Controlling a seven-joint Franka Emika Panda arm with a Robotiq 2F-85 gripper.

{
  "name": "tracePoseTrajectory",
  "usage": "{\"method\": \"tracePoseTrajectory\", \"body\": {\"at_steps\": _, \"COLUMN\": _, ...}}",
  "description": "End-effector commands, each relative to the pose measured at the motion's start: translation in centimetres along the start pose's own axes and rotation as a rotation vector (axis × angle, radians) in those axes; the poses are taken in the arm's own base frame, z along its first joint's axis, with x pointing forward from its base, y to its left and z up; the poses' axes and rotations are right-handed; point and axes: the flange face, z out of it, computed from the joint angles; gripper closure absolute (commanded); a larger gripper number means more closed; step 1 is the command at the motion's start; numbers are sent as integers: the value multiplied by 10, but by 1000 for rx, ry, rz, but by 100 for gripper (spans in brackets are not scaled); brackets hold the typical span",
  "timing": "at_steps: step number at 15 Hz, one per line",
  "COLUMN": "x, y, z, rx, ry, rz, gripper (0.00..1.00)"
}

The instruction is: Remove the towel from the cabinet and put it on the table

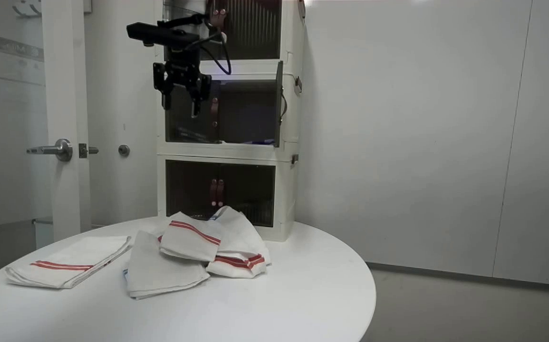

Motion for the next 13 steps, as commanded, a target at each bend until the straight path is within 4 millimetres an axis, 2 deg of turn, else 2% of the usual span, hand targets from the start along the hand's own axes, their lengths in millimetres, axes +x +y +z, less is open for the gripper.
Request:
{"method": "tracePoseTrajectory", "body": {"at_steps": 1, "x": -8, "y": 0, "z": -32, "rx": -61, "ry": 12, "rz": -36, "gripper": 0}}
{"method": "tracePoseTrajectory", "body": {"at_steps": 5, "x": -25, "y": 4, "z": -57, "rx": -146, "ry": 33, "rz": -82, "gripper": 0}}
{"method": "tracePoseTrajectory", "body": {"at_steps": 9, "x": -42, "y": 1, "z": -71, "rx": -108, "ry": 0, "rz": -69, "gripper": 0}}
{"method": "tracePoseTrajectory", "body": {"at_steps": 10, "x": -42, "y": 1, "z": -75, "rx": -112, "ry": -8, "rz": -55, "gripper": 0}}
{"method": "tracePoseTrajectory", "body": {"at_steps": 11, "x": -33, "y": 3, "z": -66, "rx": -121, "ry": 6, "rz": -76, "gripper": 0}}
{"method": "tracePoseTrajectory", "body": {"at_steps": 13, "x": -36, "y": 2, "z": -71, "rx": -117, "ry": 1, "rz": -74, "gripper": 0}}
